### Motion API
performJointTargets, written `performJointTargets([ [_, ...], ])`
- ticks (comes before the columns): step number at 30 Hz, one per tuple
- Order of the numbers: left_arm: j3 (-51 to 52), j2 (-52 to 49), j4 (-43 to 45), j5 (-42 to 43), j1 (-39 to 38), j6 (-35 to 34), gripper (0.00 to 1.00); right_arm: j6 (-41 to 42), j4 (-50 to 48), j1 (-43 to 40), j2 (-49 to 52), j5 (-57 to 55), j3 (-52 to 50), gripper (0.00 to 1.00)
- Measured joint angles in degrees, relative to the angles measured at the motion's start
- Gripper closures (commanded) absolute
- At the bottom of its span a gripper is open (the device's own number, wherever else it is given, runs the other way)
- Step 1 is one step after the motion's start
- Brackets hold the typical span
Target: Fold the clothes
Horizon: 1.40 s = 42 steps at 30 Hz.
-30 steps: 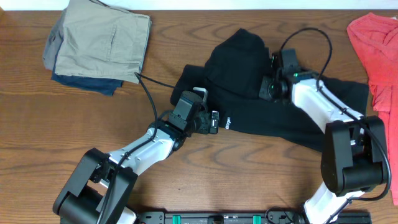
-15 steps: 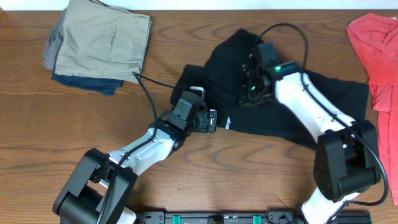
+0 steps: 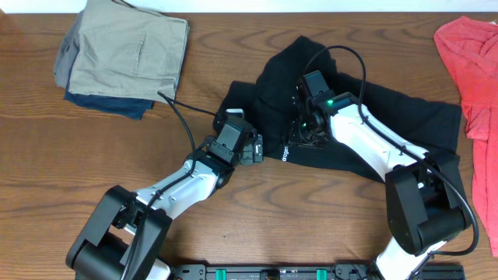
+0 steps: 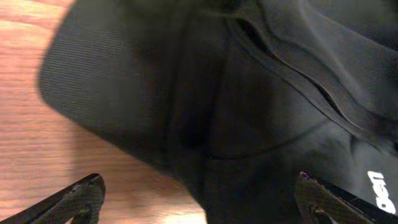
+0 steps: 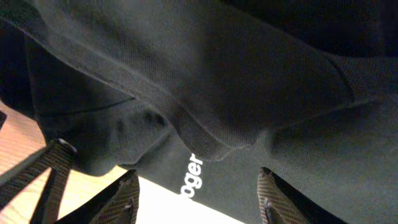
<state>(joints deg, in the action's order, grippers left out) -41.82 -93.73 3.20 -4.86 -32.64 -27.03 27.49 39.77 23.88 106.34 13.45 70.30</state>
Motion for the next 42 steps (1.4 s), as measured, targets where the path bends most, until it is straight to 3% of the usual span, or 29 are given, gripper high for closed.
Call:
performJointTargets([
  [24,0.0,0.0,-1.3,-5.3,0.0,-3.2,0.02,5.4,-5.2,0.0,0.1,-1.7,-2.4,0.39],
  [42,0.0,0.0,-1.3,-5.9,0.0,-3.2,0.02,6.5,-8.6,0.7,3.4,-2.0,-2.6,0.77],
])
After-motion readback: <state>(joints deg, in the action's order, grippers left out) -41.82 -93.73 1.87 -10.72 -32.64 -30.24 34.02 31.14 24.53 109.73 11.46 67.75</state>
